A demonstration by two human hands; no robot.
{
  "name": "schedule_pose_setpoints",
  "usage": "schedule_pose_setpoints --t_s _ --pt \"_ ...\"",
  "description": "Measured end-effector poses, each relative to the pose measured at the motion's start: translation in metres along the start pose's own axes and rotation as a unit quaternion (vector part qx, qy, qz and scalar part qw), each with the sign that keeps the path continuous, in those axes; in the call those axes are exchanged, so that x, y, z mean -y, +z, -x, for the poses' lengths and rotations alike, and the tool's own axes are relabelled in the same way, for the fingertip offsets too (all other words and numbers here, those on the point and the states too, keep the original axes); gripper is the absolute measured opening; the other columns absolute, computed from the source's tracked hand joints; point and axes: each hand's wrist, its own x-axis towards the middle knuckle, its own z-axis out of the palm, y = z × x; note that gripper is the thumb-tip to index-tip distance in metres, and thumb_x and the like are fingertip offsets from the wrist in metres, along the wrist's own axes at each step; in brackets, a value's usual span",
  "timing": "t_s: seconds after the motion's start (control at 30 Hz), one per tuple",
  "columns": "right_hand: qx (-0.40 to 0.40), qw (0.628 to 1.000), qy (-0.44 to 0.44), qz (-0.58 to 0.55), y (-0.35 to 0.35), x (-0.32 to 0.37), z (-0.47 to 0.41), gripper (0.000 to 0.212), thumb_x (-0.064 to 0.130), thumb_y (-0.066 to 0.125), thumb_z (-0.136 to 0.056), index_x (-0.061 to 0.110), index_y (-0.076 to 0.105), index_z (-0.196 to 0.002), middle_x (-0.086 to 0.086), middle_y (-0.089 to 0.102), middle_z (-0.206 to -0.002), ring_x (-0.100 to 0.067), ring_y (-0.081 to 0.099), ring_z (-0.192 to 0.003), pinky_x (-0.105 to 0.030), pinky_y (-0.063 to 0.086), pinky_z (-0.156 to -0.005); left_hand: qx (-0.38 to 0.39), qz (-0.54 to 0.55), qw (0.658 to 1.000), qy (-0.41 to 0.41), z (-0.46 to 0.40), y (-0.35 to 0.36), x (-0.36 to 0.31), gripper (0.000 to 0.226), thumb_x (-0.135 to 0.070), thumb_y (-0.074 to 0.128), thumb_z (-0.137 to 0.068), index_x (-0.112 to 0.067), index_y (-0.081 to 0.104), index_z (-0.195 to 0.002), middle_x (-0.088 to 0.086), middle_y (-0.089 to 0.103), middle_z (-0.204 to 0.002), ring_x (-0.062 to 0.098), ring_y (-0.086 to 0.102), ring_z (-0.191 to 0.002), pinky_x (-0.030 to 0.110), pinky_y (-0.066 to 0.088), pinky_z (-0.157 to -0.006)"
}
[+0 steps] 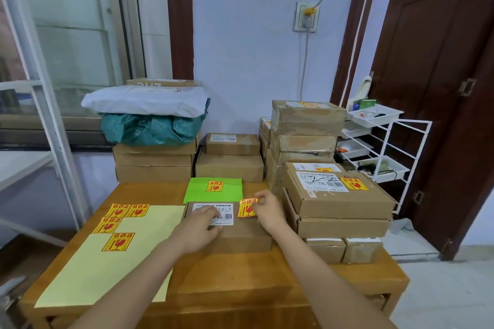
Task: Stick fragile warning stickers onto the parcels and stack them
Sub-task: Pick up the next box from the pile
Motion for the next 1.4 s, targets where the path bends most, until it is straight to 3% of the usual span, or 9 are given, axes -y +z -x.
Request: schedule_pose_setpoints --t_s 0.17,0.4,0.5,0.57,0.67,0.87,1.1,1.23,1.4 --pt "-0.014 0.998 -0.033 0.05 0.013 -0.008 0.004 0.024 0.015 0.051 -0.094 0.02 0.056 -0.117 0.006 0.058 -0.095 -0.019 0.06 -0.093 -0.032 0.048 -0.078 0.004 0.047 0.998 -0.04 -0.02 -0.007 -0.01 0.042 -0.03 0.054 -0.093 -0.01 0.05 -0.13 0.008 0.052 -0.132 0.021 0.047 -0.12 0.026 0.037 -0.094" --pt "-0.02 0.997 -0.043 0.068 0.014 -0.012 0.006 0.027 0.019 0.05 -0.096 0.02 0.055 -0.123 -0.001 0.063 -0.108 -0.024 0.059 -0.105 -0.034 0.046 -0.086 -0.077 0.282 0.954 -0.06 -0.035 0.014 -0.028 0.029 -0.028 0.058 -0.093 -0.012 0.057 -0.117 0.001 0.061 -0.097 0.013 0.055 -0.087 0.019 0.042 -0.069" --pt "-0.019 0.997 -0.04 0.065 0.014 -0.012 0.004 0.027 0.017 0.05 -0.096 0.019 0.055 -0.123 0.001 0.066 -0.108 -0.023 0.06 -0.103 -0.034 0.047 -0.087 -0.079 0.257 0.962 -0.045 -0.036 0.022 -0.022 0.012 -0.028 0.062 -0.091 -0.019 0.058 -0.096 -0.004 0.057 -0.084 0.014 0.052 -0.08 0.025 0.038 -0.068" --pt "-0.01 0.997 -0.045 0.059 0.012 -0.012 0.002 0.028 0.014 0.05 -0.096 0.015 0.054 -0.123 0.012 0.057 -0.087 -0.016 0.057 -0.09 -0.029 0.047 -0.08 -0.077 0.264 0.96 -0.046 -0.037 0.022 -0.022 0.008 -0.025 0.062 -0.091 -0.019 0.057 -0.09 -0.005 0.056 -0.079 0.015 0.052 -0.078 0.026 0.038 -0.067" --pt "0.001 0.998 -0.046 0.049 0.007 -0.015 -0.003 0.025 0.009 0.05 -0.096 0.009 0.056 -0.12 0.015 0.042 -0.075 0.0 0.044 -0.068 -0.011 0.034 -0.058 -0.064 0.292 0.952 -0.064 -0.042 0.016 -0.025 0.011 -0.02 0.063 -0.091 -0.018 0.06 -0.08 -0.004 0.058 -0.073 0.015 0.052 -0.073 0.025 0.039 -0.065" --pt "0.009 0.999 -0.048 0.022 0.008 -0.02 -0.009 0.018 0.008 0.054 -0.092 0.012 0.06 -0.109 0.013 0.043 -0.071 0.002 0.041 -0.063 -0.01 0.031 -0.055 -0.046 0.307 0.948 -0.07 -0.049 0.013 -0.023 0.017 -0.022 0.063 -0.09 -0.022 0.064 -0.073 -0.004 0.061 -0.072 0.012 0.053 -0.073 0.025 0.041 -0.068" --pt "0.015 0.997 -0.072 0.029 0.011 -0.024 -0.006 0.017 0.01 0.055 -0.093 0.016 0.057 -0.109 0.012 0.042 -0.073 0.002 0.041 -0.065 -0.009 0.033 -0.053 -0.075 0.259 0.962 -0.036 -0.047 0.023 -0.019 0.02 -0.023 0.065 -0.088 -0.023 0.061 -0.069 -0.007 0.058 -0.068 0.012 0.051 -0.068 0.028 0.039 -0.065" --pt "0.008 0.995 -0.081 0.058 0.014 -0.027 -0.006 0.017 0.015 0.058 -0.091 0.025 0.053 -0.104 0.0 0.05 -0.086 -0.012 0.047 -0.074 -0.013 0.03 -0.055 -0.084 0.24 0.967 -0.023 -0.047 0.025 -0.019 0.026 -0.02 0.069 -0.085 -0.025 0.054 -0.063 -0.007 0.052 -0.064 0.01 0.045 -0.063 0.028 0.035 -0.062" --pt "0.003 0.987 -0.091 0.134 0.016 -0.028 -0.005 0.022 0.023 0.058 -0.091 0.021 0.057 -0.113 0.005 0.047 -0.088 -0.017 0.047 -0.094 -0.029 0.043 -0.079 -0.095 0.216 0.972 -0.017 -0.049 0.027 -0.018 0.03 -0.018 0.07 -0.083 -0.027 0.052 -0.062 -0.008 0.051 -0.065 0.008 0.045 -0.063 0.028 0.033 -0.06"
